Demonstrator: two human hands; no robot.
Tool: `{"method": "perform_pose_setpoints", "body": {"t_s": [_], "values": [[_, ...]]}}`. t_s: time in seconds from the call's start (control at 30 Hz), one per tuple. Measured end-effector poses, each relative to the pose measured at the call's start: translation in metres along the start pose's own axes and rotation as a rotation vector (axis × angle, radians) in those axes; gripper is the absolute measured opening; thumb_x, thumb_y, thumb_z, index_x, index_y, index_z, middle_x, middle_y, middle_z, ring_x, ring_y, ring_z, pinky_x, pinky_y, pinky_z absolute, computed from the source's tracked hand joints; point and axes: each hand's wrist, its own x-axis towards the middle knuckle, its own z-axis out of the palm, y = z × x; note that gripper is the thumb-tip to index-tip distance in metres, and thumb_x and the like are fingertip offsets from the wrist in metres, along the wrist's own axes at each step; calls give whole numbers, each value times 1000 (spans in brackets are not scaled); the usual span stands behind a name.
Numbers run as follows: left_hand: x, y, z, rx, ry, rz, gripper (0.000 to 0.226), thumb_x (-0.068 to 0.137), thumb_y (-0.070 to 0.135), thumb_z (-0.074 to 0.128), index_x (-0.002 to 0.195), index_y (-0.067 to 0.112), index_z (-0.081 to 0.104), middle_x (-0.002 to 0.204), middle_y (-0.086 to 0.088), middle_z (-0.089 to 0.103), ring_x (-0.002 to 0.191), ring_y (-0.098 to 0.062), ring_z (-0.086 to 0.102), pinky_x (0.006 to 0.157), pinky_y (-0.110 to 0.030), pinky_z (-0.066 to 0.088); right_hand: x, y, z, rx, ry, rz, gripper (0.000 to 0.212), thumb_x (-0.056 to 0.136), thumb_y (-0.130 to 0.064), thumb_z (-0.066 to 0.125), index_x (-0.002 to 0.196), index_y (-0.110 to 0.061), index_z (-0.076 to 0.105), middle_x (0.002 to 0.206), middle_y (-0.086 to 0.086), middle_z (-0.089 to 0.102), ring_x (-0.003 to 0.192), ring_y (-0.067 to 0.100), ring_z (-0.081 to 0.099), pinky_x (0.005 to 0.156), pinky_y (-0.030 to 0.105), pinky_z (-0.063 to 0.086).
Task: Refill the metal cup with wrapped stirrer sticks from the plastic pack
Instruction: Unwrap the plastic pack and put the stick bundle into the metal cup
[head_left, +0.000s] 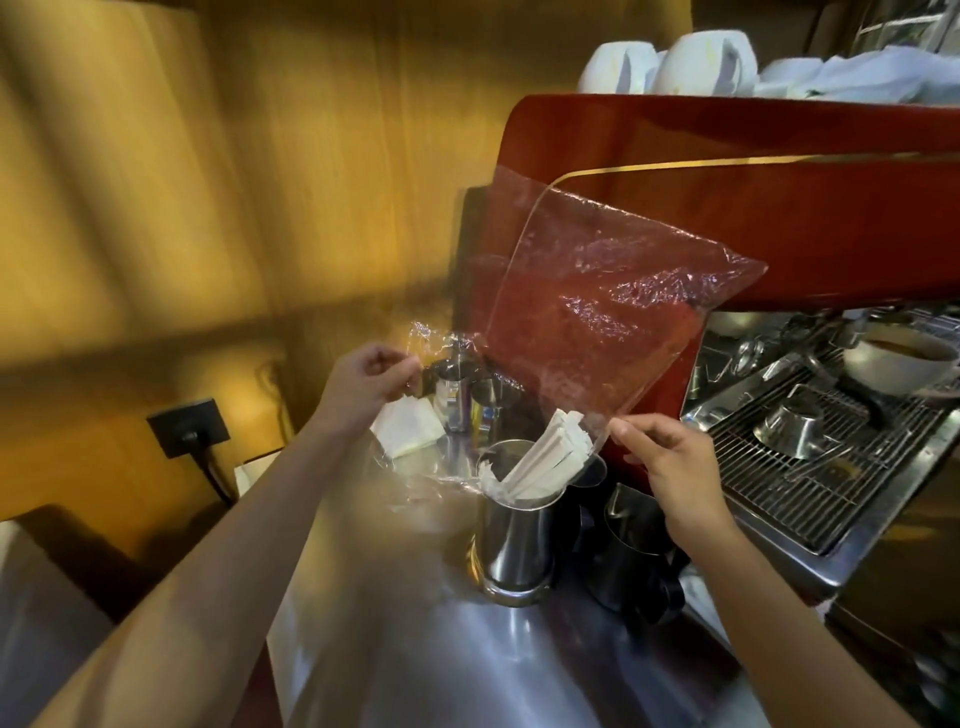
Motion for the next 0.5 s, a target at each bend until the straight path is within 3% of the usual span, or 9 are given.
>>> {"method": "perform_pose_setpoints", "body": {"t_s": [0.13,0.2,0.33,0.5], "values": [[-7,-13,-11,-17,39,-42,16,81,20,67,71,32,68,63,11,70,58,-1,61,51,-11,45,9,-2,9,6,21,-21,17,82,-9,64,71,-21,69,74,-6,67,64,-7,60,67,18,48],[-11,-19,-17,-43,59,-69,12,81,23,68,72,31,69,65,9,72,61,-3,62,52,-12,46,13,-3,14,1,22,-37,18,83,-9,64,70,-21,68,75,-6,67,63,-8,59,65,13,48],[-20,-31,-24,-80,79,-112,11,81,25,67,72,30,69,64,11,71,59,0,63,51,-11,47,19,-7,24,-12,14,-70,16,84,-8,61,71,-16,66,74,-4,65,63,-8,57,69,19,46],[-27,-41,-30,-151,126,-163,7,82,23,66,77,26,69,65,9,72,62,-3,65,53,-13,48,25,-13,32,-33,-13,-97,16,84,-12,62,71,-21,66,74,-8,65,63,-10,57,66,15,46]]}}
